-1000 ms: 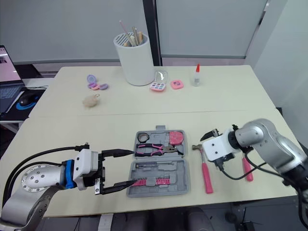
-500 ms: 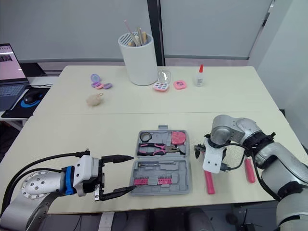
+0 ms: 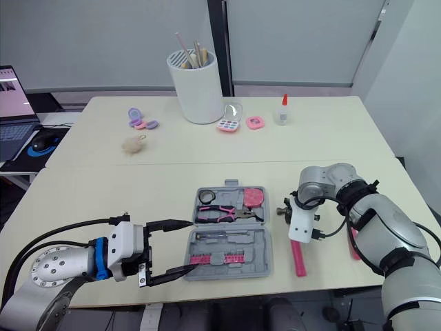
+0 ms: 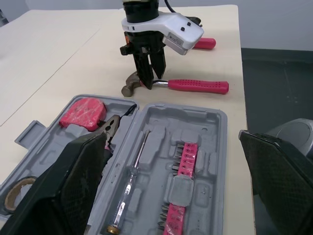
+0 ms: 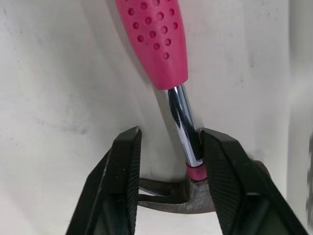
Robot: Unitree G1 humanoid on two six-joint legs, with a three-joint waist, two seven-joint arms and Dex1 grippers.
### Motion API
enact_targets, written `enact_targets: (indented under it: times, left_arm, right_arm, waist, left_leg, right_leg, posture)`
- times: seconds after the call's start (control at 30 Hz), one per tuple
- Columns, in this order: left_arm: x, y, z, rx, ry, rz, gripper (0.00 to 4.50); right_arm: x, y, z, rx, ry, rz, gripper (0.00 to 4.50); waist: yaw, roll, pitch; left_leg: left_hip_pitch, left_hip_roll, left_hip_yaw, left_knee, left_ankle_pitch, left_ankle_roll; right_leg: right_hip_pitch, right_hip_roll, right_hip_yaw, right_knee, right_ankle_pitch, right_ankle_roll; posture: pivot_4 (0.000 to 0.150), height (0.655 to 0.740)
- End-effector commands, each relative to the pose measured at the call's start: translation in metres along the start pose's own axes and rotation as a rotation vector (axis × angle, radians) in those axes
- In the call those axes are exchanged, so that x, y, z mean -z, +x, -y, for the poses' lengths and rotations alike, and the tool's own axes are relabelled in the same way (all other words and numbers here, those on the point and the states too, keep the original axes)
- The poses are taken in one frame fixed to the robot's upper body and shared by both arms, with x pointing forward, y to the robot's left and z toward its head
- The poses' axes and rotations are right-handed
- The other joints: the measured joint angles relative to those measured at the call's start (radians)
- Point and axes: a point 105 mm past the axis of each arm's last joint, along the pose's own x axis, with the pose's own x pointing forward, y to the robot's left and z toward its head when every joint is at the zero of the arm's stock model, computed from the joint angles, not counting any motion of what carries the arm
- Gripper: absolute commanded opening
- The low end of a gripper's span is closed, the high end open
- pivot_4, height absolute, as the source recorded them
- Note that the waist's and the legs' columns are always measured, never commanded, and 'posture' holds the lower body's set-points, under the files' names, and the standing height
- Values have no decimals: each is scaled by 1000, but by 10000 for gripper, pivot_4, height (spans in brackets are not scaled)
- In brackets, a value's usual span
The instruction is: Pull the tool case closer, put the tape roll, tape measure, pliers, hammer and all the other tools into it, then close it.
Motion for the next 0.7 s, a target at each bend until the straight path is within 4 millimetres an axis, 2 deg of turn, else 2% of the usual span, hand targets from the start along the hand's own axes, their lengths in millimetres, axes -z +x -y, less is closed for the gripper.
enact_targets:
  times: [0.03,0.13,0.3,0.47,0.57,0.7]
  left_arm:
    - [-3,2,1,6,20,17,45000]
    - [-1,3,1,5,21,19,45000]
    - [0,5,1,5,27,23,45000]
    - [-6,9,-3,8,38,32,45000]
    - [-12,12,-5,10,46,38,45000]
    - [-19,16,-7,14,50,47,45000]
  right_arm:
    - [-3,4,1,29,-8,21,12597]
    - [-7,3,4,76,-20,39,8953]
    - [-3,-5,-6,73,-7,38,2382]
    - [3,-42,-21,99,42,8,2299]
    - [-1,-64,-27,122,105,0,2297]
    - [-9,-88,-42,168,321,27,2295]
  waist:
    - [-1,0,0]
    - [-1,0,0]
    - [0,0,0]
    - [7,5,4]
    - [5,6,4]
    - [3,6,4]
  left_leg:
    - [0,0,0,0,0,0]
    - [0,0,0,0,0,0]
    - [0,0,0,0,0,0]
    - [-5,-2,0,1,0,0]
    - [-5,-1,0,0,0,0]
    - [-5,-1,-1,0,0,0]
  right_leg:
    - [0,0,0,0,0,0]
    - [0,0,0,0,0,0]
    - [0,0,0,0,0,0]
    - [-3,-1,0,0,0,0]
    - [-3,-2,0,-1,0,0]
    - [-3,-1,-1,-1,0,0]
  posture:
    - [1500,7366]
    - [1500,7366]
    - [1500,7366]
    - [1500,7366]
    - [1500,7366]
    - [1500,7366]
